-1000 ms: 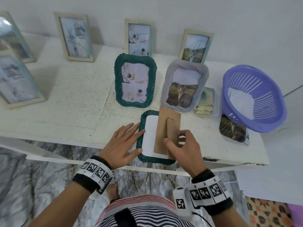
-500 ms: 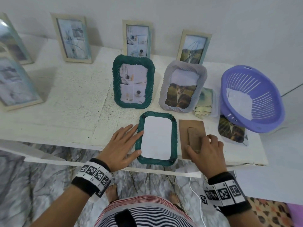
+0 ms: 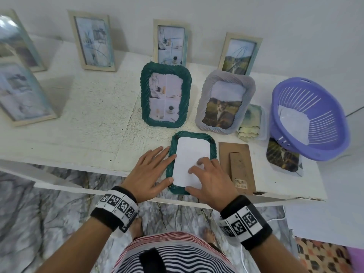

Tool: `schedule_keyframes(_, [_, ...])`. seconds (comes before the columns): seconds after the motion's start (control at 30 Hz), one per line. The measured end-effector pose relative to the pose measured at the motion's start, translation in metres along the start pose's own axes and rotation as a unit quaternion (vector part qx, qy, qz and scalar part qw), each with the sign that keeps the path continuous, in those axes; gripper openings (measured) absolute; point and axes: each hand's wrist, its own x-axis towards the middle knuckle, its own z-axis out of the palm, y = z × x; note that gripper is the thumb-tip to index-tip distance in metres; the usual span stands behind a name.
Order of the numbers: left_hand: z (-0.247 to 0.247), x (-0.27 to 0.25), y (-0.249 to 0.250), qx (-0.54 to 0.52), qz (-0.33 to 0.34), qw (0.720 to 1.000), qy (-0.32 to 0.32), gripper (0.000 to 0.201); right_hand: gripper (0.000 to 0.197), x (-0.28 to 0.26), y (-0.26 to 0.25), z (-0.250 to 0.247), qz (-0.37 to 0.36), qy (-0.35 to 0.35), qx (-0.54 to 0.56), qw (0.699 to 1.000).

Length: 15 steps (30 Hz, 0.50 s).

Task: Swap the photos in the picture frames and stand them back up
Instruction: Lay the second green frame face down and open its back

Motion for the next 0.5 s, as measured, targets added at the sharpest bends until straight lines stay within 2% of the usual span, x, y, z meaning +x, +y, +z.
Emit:
schedule_keyframes(0.23, [-0.001,0.0,-0.001,-0.022,-0.006,1.0,0.004,0.069,0.039,-0.005,-0.003,0.006,-0.002,0.023,-0.026,0.999])
schedule_keyframes(0.5, [-0.004,0.002,0.003,-0.022,-0.019,1.0,0.0,0.085,0.035,-0.011,-0.002,0.003,-0.021,0.041,-0.005,0.999])
